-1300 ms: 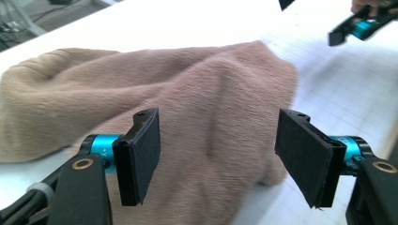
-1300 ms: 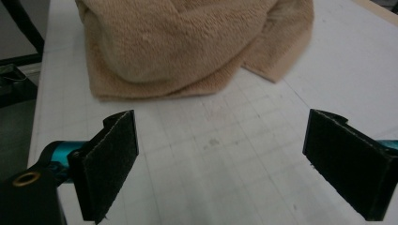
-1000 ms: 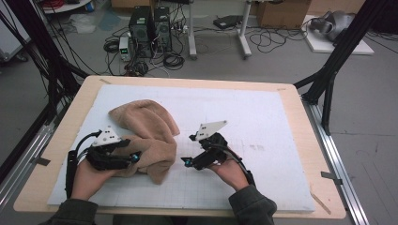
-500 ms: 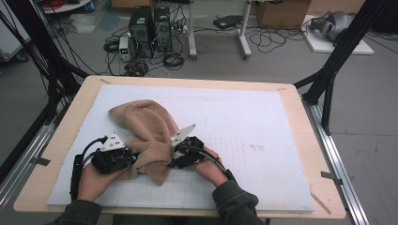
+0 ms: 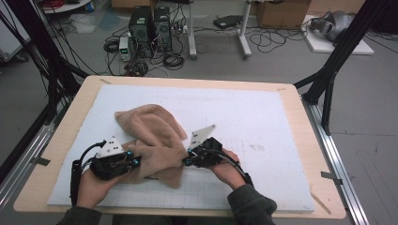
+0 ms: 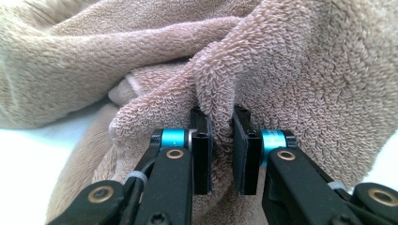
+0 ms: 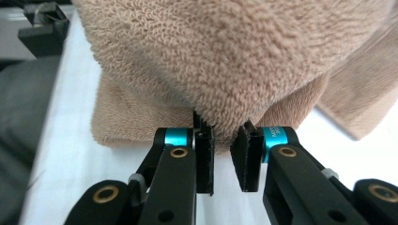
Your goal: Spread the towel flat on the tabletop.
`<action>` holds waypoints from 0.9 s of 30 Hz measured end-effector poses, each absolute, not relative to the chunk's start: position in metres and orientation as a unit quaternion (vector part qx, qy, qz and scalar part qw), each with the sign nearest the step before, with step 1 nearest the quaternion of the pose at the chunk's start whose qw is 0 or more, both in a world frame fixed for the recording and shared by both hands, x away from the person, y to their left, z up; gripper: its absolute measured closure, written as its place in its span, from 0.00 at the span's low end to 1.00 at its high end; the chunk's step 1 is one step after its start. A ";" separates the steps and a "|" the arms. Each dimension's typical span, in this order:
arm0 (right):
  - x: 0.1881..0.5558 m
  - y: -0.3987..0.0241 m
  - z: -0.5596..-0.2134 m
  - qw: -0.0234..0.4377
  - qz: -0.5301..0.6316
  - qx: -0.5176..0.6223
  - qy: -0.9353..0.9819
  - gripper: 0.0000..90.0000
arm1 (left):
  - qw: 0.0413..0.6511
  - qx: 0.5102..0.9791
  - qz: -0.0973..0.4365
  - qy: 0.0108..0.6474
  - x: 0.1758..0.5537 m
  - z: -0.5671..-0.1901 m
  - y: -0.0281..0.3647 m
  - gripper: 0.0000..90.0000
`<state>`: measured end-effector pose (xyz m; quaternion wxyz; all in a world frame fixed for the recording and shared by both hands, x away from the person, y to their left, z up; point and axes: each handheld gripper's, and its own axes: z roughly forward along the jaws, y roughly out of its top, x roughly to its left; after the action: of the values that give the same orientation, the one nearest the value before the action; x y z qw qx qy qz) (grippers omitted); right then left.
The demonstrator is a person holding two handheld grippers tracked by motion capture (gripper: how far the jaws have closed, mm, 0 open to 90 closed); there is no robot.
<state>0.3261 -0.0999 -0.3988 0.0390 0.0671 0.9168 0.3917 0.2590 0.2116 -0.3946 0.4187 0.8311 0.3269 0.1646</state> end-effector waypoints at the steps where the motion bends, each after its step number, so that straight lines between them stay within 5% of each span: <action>1: 0.314 -0.115 -0.392 0.048 0.389 0.071 0.917 0.90 | 0.424 0.834 0.159 0.315 0.254 -0.393 0.203 0.89; 14: 0.258 -0.188 -0.396 0.049 0.390 0.115 0.912 0.91 | 0.418 0.861 0.122 0.264 0.232 -0.400 0.165 0.86; 19: 0.264 -0.196 -0.395 0.050 0.413 0.128 0.900 0.74 | 0.435 0.850 0.114 0.274 0.235 -0.388 0.172 0.63; 27: 0.277 -0.196 -0.378 0.073 0.430 0.141 0.889 0.57 | 0.452 0.836 0.128 0.284 0.258 -0.366 0.175 0.52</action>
<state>0.2772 -0.1956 -0.3779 0.0725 0.1407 0.8887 0.4303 0.2584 0.1748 -0.3664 0.4521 0.8358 0.2842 0.1277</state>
